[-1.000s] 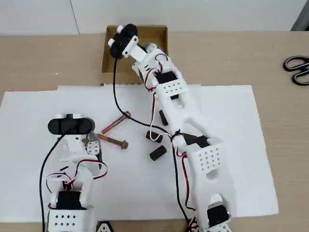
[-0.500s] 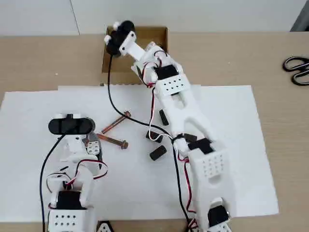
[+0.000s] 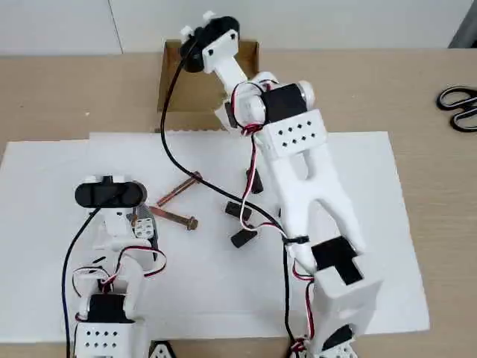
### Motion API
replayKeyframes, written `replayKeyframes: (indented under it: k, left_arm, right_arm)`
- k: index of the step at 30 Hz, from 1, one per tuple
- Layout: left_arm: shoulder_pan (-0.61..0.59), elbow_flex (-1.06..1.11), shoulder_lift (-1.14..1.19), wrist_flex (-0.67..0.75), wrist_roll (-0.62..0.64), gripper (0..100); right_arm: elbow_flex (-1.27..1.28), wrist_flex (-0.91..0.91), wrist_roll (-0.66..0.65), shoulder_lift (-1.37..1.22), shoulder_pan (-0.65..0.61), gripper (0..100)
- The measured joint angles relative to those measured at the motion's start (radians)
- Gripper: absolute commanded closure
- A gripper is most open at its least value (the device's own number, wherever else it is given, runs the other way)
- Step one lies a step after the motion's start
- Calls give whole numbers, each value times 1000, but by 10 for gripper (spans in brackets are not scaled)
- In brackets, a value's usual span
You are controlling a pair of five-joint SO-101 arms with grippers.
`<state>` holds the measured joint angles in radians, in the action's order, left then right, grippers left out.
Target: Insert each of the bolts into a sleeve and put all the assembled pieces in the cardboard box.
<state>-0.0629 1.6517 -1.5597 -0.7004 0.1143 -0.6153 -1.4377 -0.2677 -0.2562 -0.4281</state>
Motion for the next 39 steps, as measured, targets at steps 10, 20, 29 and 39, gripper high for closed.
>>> replayKeyframes:
  k: [10,20,29,39]
  left_arm:
    - [0,0,0,0,0,994]
    - [0,0,0,0,0,994]
    - [0,0,0,0,0,994]
    - [0,0,0,0,0,994]
  right_arm:
    - [0,-241,107,138,-17,995]
    - [272,-241,295,264,-104,994]
    - [322,-241,321,120,-91,916]
    - [322,-181,321,-64,-23,875]
